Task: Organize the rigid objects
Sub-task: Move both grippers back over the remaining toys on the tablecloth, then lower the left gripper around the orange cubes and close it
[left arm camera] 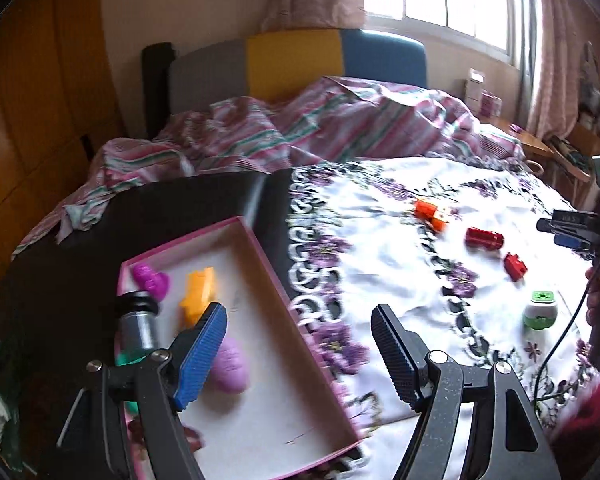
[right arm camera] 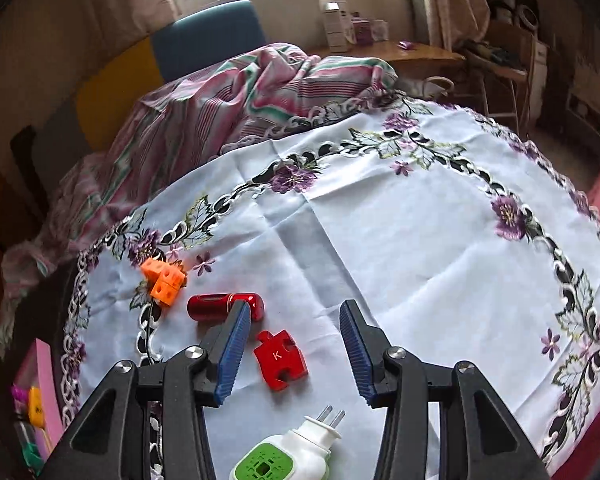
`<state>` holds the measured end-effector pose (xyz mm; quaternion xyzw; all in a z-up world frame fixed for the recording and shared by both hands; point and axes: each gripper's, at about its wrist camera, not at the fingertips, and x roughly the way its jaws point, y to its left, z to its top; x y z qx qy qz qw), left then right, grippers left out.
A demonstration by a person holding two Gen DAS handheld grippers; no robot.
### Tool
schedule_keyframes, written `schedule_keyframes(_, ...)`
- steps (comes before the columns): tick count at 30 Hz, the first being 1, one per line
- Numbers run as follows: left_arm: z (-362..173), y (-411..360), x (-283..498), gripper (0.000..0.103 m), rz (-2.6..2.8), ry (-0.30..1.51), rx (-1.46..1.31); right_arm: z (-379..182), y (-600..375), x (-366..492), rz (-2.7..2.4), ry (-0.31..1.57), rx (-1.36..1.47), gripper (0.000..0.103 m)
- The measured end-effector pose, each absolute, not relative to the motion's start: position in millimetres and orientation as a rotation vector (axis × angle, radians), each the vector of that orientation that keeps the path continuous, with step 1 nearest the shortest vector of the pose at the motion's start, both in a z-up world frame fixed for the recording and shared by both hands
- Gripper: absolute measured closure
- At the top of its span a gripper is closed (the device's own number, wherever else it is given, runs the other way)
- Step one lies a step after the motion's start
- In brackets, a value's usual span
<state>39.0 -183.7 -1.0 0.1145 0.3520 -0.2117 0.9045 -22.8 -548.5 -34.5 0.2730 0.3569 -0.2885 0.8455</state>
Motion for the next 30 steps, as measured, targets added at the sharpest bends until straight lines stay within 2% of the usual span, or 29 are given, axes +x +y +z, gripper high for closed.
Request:
schedule_keyframes(13, -22, -267, 53, 0.028, -0.586, 0.793, 0.328, -38, -562, -30, -0.621, 0.742, 0.679, 0.056)
schedule_keyframes(23, -38, -329, 110, 0.028, -0.66, 0.936, 0.249, -40, -561, -23, -0.581, 0.758, 0.702, 0.056)
schedule_keyframes(30, -49, -388, 144, 0.028, -0.685, 0.94, 0.291, -42, -561, -18, -0.547, 0.77, 0.715, 0.056)
